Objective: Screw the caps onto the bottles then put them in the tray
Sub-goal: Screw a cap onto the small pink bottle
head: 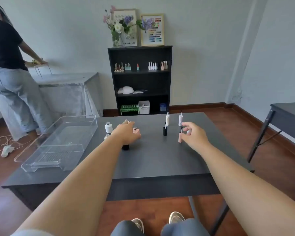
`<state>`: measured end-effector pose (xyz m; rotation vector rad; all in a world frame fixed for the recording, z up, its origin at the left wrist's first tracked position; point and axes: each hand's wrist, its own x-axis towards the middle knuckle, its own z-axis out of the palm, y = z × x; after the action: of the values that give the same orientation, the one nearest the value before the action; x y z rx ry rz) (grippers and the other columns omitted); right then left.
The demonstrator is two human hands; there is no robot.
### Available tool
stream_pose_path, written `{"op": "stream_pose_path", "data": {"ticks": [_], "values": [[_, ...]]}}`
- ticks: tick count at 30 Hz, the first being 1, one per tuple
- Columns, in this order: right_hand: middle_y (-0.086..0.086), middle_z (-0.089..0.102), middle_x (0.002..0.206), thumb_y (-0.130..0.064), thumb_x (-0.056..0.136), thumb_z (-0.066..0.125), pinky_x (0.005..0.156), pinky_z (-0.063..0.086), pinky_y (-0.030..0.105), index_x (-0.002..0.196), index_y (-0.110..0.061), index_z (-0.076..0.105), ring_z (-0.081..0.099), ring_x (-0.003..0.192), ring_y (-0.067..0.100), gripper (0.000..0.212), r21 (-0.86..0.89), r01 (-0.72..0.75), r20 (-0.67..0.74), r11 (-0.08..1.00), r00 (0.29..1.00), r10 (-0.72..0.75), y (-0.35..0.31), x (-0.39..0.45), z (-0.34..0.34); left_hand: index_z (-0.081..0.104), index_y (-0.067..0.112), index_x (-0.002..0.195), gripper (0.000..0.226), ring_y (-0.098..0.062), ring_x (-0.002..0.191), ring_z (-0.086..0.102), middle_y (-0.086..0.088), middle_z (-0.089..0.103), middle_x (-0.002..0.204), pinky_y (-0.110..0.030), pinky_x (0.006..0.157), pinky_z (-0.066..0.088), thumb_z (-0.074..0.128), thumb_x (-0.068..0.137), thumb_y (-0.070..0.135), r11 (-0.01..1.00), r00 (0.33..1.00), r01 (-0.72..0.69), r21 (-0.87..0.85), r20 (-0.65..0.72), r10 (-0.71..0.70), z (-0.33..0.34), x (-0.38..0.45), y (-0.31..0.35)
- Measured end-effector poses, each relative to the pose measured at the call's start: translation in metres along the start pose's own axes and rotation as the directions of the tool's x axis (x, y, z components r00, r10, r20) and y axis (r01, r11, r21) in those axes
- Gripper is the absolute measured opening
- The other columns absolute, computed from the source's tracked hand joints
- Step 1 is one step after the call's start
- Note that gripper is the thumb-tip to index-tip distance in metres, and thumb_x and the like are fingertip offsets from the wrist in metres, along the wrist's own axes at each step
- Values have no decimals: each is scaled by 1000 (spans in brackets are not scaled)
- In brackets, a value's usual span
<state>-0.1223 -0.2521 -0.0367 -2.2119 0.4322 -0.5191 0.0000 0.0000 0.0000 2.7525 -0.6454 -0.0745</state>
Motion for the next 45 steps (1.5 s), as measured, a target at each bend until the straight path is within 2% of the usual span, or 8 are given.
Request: {"op": "stream_pose_path", "data": {"ticks": [13,17,24,27,30,33,41,45], "values": [[-3,68,85,-7,82,69,61,38,7,133,-29,40,63,78,7,62,103,12,-66,995,998,-5,22,0,36,65,21,120,37,-24,101,57,-7,64,118,-34,84,51,59,84,24,999,998,28,30,48,-30,7,30,0],[-12,72,80,-16,79,74,60,40,5,114,-34,41,64,74,-5,52,179,40,-103,983,994,-21,23,-8,35,65,21,116,34,-24,104,58,-6,64,118,-36,88,52,61,84,29,999,998,-8,48,56,5,11,33,11],[-8,69,76,-13,83,72,67,57,47,82,-46,30,69,65,20,53,407,100,-210,908,978,-13,23,-15,28,53,20,101,23,-21,94,60,1,66,102,-36,82,49,60,86,36,977,986,-162,-137,-65,155,29,16,39],[-8,71,79,-19,79,77,66,55,39,84,-39,31,69,66,18,50,409,81,-193,909,981,0,23,-15,28,48,23,97,19,-15,88,61,4,65,98,-32,72,50,62,87,31,918,971,-232,-322,-135,198,43,4,46],[-17,72,76,-26,74,81,60,47,12,87,-30,40,64,65,4,44,364,70,-196,929,981,3,21,-15,29,47,36,91,20,5,75,62,18,62,98,-13,60,49,63,86,26,797,967,-247,-552,-196,164,57,-8,51],[-11,71,75,-29,72,82,62,45,7,82,-27,59,63,68,1,25,366,69,-203,928,979,8,21,-15,29,50,46,90,26,-2,62,61,16,60,99,-15,52,47,67,85,27,714,973,-201,-671,-222,65,69,-13,52],[-17,75,91,-23,81,74,74,43,3,100,-25,72,64,89,-8,19,543,77,-91,836,995,-32,22,-18,25,67,37,100,23,8,78,56,16,54,93,-1,70,41,75,82,26,767,939,-248,-592,-341,40,82,-18,37],[-12,76,98,-21,85,70,83,47,9,99,-31,71,67,101,4,17,599,77,-11,797,996,-88,22,-18,23,71,27,112,29,-2,75,54,14,50,89,-2,72,38,74,83,25,819,907,-310,-483,-410,101,90,-22,36]]}}
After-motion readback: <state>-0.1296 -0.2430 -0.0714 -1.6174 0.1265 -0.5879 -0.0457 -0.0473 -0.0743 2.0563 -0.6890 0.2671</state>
